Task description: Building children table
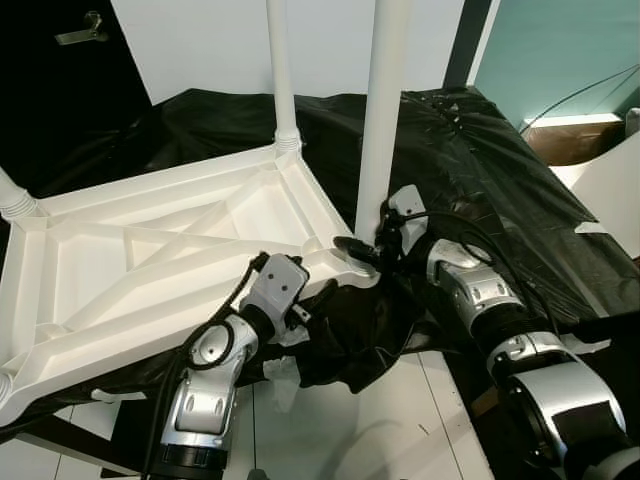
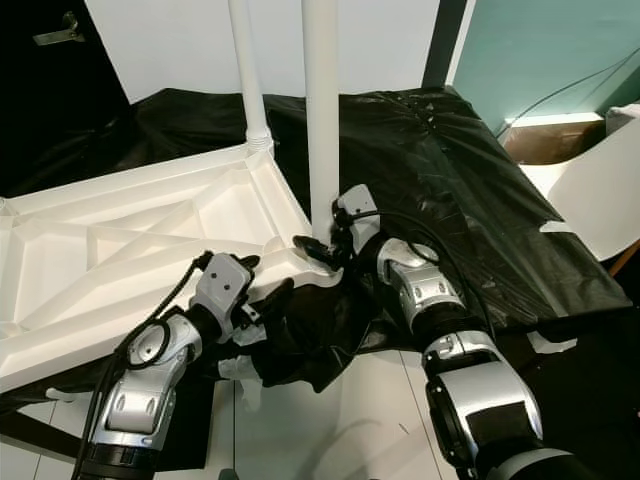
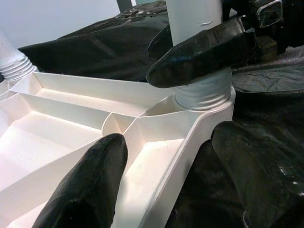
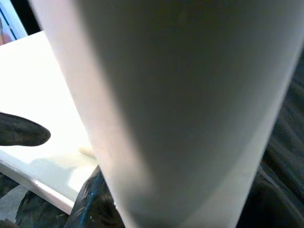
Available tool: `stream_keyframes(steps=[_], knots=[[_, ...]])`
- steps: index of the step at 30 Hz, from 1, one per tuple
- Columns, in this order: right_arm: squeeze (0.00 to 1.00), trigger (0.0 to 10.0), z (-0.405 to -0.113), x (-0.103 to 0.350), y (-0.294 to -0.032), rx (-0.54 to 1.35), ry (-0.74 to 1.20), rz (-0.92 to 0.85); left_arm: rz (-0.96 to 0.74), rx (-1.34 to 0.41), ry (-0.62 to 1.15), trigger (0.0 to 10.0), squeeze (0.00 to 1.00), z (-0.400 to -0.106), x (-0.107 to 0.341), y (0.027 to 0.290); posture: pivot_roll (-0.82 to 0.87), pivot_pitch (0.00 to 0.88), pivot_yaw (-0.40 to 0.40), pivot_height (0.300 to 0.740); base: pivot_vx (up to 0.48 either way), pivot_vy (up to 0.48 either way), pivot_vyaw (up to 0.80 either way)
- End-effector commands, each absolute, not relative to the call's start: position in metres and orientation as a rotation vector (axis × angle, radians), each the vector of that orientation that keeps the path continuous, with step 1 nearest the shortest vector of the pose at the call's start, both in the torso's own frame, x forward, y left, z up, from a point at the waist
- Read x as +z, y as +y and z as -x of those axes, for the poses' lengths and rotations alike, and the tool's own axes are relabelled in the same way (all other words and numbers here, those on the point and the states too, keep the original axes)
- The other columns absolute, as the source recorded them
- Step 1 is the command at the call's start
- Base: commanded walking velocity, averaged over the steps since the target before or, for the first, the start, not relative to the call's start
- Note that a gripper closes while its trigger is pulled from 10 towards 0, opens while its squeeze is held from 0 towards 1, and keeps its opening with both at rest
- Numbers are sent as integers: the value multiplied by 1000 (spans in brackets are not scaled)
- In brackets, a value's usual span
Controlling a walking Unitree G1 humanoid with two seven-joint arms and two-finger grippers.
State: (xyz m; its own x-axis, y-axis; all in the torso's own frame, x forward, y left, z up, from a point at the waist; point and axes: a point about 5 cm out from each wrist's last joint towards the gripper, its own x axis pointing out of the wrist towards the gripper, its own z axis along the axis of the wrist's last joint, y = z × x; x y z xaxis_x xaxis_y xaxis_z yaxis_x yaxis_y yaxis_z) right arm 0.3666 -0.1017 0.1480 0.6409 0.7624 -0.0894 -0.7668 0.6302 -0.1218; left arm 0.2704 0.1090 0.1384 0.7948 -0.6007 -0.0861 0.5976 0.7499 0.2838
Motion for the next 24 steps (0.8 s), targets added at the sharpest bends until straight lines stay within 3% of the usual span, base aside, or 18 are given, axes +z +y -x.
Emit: stream_keyframes(steps=[1,11,12,13,14,24], knots=[[0,0,-368,147,-103,889,47,184,-293,-539,-18,10000,0,-272,138,114,74,0,-10,740,0,0,0],[0,0,-370,145,-108,890,57,182,-292,-545,-20,10000,0,-273,139,114,68,0,-4,740,0,0,0],[0,667,-370,144,-109,891,58,183,-293,-547,-20,10000,0,-273,139,114,68,0,-4,740,0,0,0],[0,7412,-370,144,-109,890,61,184,-293,-548,-19,10000,0,-273,139,114,66,0,-2,740,0,0,0],[0,10000,-370,143,-109,889,62,186,-293,-549,-18,10000,0,-273,139,114,66,0,-2,740,0,0,0],[0,10000,-371,142,-110,886,69,191,-294,-552,-15,10000,0,-272,138,114,69,0,-4,740,0,0,0]])
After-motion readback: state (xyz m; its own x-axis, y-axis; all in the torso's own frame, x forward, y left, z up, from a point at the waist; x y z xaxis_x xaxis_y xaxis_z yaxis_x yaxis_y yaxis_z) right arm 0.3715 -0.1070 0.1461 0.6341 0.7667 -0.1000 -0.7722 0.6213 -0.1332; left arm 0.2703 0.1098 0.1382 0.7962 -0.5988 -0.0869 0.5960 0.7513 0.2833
